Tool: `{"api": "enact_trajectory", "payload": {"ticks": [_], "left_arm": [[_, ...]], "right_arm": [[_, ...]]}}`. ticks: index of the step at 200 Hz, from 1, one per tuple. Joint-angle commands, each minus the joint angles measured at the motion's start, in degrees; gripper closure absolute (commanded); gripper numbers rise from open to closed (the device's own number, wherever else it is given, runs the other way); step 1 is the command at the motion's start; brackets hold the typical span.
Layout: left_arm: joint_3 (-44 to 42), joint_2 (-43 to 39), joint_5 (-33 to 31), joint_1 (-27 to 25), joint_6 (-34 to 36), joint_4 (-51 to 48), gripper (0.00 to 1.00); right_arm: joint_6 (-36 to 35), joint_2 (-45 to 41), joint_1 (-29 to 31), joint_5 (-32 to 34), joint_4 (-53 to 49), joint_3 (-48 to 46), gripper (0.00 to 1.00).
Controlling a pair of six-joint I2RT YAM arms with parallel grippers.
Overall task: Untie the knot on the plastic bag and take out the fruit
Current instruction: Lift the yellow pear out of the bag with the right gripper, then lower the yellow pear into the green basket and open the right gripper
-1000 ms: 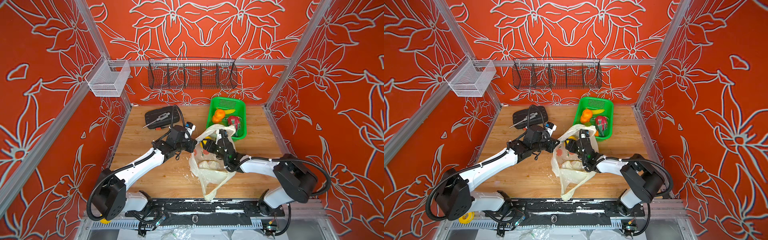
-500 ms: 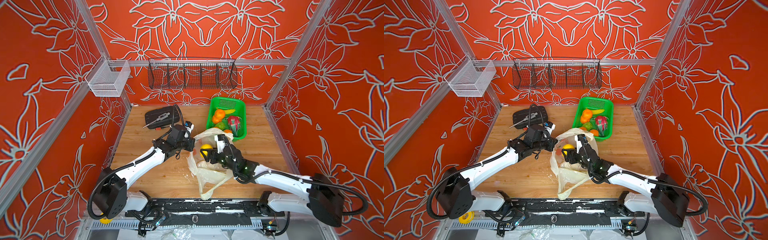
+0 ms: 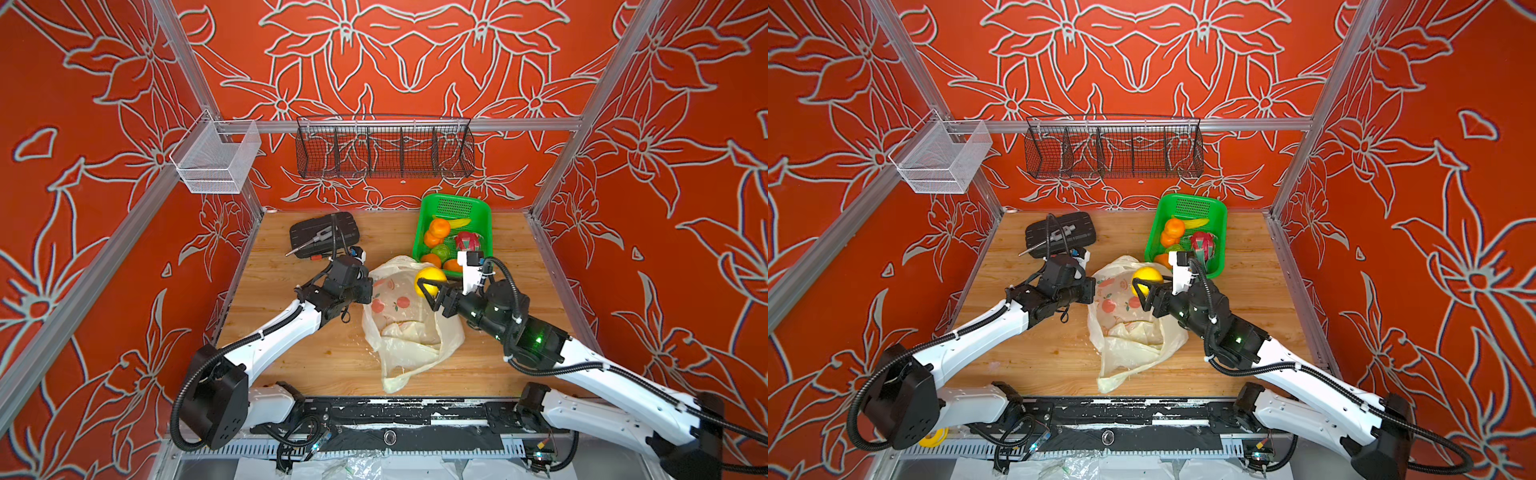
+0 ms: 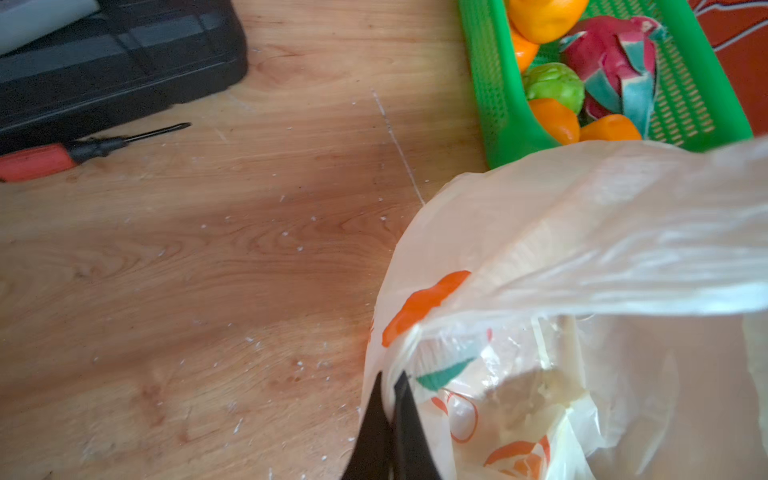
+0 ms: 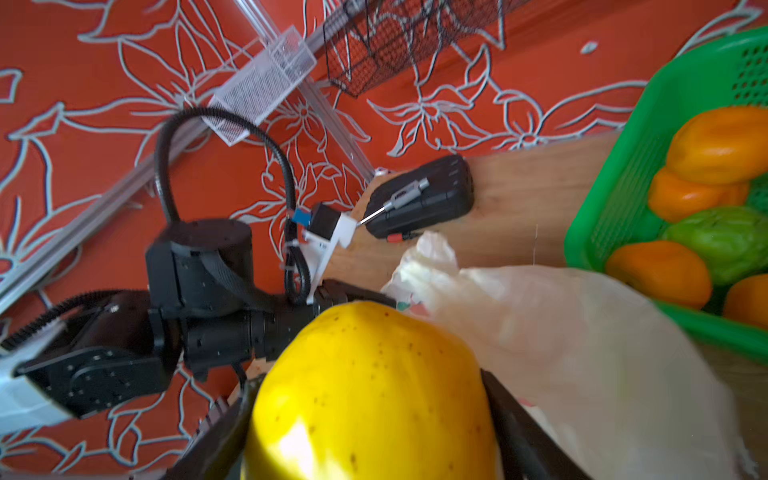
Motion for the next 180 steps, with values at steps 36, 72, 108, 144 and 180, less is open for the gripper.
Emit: {"api": "enact_trajectory", "payload": {"ticks": [36,72,108,144,180], "left_arm": [[-4.08,-5.89,-2.66,2.99,-3.04,-1.44,0.91],[-4.9,-9.65,-2.52,3.89,-2.68,-2.65,0.77],[-4.85,-13.79,2.68,3.98,-2.32,-3.15,0.6],[-3.47,-17.33,14.69,3.97,-0.13,-2.07,0.48],[-1.36,-19.32,25.21,3.9,1.71,0.28,0.35]], "right_arm": [[3.54,2.2,-12.44,5.47,-7.53,6.47,0.44],[5.47,8.48,-22.26,-1.03,-8.23,9.71,0.44],[6.61,17.24,-31.42,-10.15,-4.66,13.19,0.44],[8.1,26.69,-38.92,-17.21,-0.2,16.65,0.43],[10.8,37.67,-45.27,-24.29,6.19,20.55,0.43]]}}
